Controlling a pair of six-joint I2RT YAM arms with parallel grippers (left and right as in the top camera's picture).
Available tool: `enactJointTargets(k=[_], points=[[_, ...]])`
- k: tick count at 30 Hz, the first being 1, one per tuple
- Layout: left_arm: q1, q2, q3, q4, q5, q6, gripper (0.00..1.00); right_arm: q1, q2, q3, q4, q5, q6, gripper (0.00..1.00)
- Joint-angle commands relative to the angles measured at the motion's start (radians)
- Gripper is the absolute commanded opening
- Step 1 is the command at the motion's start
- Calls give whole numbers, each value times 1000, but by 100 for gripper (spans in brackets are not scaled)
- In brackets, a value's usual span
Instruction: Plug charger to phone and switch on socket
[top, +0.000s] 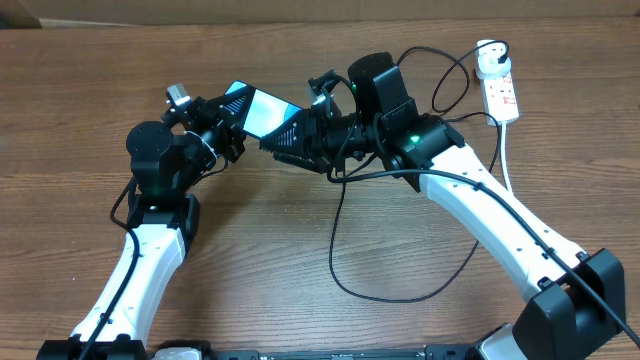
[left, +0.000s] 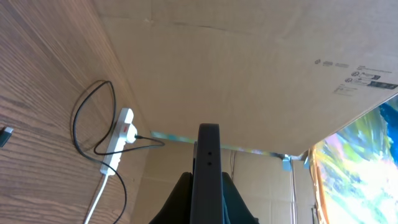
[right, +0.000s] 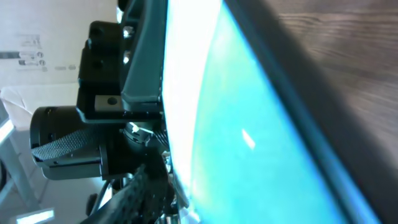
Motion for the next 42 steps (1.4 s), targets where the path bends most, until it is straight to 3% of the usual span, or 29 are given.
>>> enactJointTargets(k=[1, 9, 17, 23, 28, 33, 42], points=[[-4, -5, 32, 14, -6, 24, 4, -31, -3, -2, 2, -10, -69, 50], [33, -5, 32, 14, 41, 30, 4, -122, -3, -2, -16, -3, -158, 62], [76, -5, 32, -27, 143, -38, 4, -259, -3, -2, -109, 59, -273, 62], [108, -5, 32, -79, 328, -27, 4, -273, -3, -2, -198, 90, -336, 41], [145, -5, 32, -104, 480, -71, 4, -272, -3, -2, -348, 288, -396, 25], [172, -5, 32, -112, 574, -146, 4, -270, -3, -2, -447, 509, -443, 20], [175, -5, 32, -343, 491, -230, 5, -203, 6, -2, -452, 763, -462, 13]])
